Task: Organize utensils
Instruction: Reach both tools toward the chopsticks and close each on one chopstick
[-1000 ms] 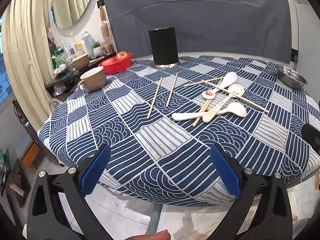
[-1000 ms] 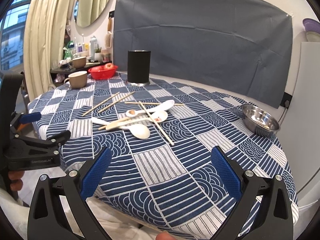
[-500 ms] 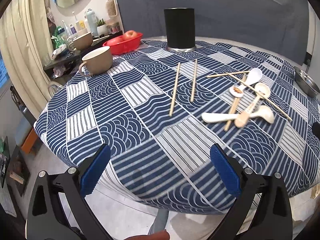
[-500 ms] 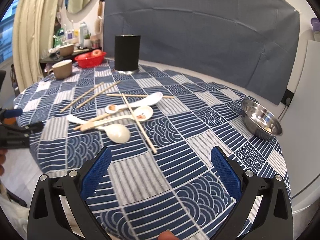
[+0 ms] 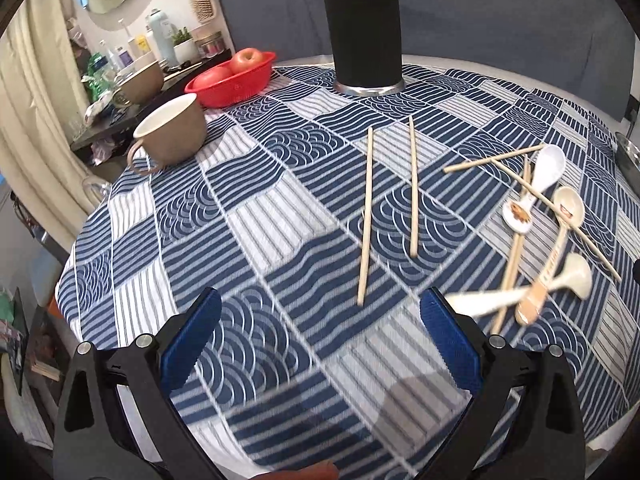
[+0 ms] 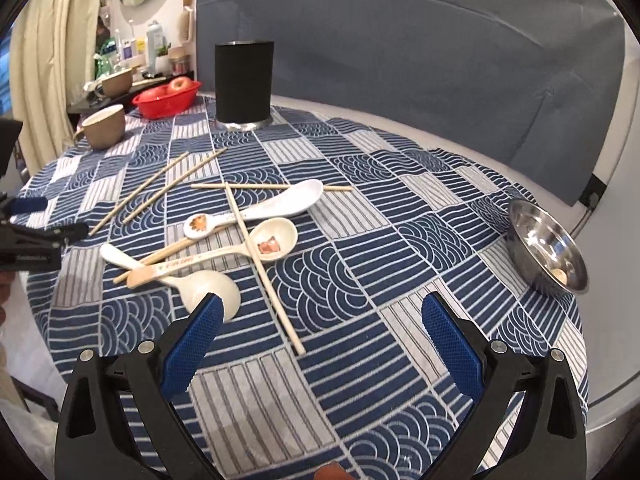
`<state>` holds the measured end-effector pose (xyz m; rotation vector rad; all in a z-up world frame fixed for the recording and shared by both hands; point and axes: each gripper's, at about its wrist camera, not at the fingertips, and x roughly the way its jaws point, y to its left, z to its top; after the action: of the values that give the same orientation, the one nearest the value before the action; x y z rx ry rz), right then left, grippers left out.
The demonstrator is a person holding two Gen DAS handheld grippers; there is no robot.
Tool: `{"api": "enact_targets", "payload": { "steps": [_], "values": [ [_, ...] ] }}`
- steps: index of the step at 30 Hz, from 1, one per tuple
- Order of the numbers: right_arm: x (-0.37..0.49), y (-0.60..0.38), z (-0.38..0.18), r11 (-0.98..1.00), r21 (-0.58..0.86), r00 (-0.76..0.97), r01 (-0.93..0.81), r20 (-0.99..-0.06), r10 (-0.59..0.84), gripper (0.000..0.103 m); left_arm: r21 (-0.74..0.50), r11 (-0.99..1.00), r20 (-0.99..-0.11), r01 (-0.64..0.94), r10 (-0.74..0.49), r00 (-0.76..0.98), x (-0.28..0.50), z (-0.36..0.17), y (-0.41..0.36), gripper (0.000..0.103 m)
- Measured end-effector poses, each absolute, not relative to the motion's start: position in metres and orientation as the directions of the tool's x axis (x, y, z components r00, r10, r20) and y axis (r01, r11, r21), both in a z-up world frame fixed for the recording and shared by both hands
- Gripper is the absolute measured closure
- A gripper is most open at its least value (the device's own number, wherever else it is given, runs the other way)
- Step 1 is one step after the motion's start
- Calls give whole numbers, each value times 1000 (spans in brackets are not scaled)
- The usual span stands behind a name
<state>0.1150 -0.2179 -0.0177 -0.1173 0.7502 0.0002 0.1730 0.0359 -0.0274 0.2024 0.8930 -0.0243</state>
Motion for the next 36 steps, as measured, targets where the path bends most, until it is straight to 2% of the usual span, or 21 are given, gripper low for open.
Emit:
{"api": "enact_targets", "payload": {
  "steps": [6, 10, 18, 26, 30, 36],
  "values": [
    [136, -216, -28, 990, -125, 690, -63, -723, -47, 8, 148, 980, -813, 134, 43, 581, 203, -31, 35, 6],
    [152, -224, -34, 996, -53, 632, -73, -775, 5, 8, 164, 975, -827, 148, 54, 560, 219, -32, 32, 6],
    [181, -234, -49, 998, 13, 513, -64, -857, 44, 8, 96, 974, -892, 207, -8, 452, 253, -42, 30, 6],
    [195, -230, -57, 995, -22, 476, -97, -879, 27, 8, 124, 962, -900, 242, 6, 435, 280, -43, 26, 4],
    [203, -236, -60, 994, 30, 449, -102, -891, 73, 7, 8, 967, -918, 256, -95, 386, 295, -47, 38, 4],
    [203, -237, -60, 992, 32, 453, -119, -888, 83, 6, 16, 941, -892, 338, -140, 431, 296, -48, 42, 4]
  ]
}}
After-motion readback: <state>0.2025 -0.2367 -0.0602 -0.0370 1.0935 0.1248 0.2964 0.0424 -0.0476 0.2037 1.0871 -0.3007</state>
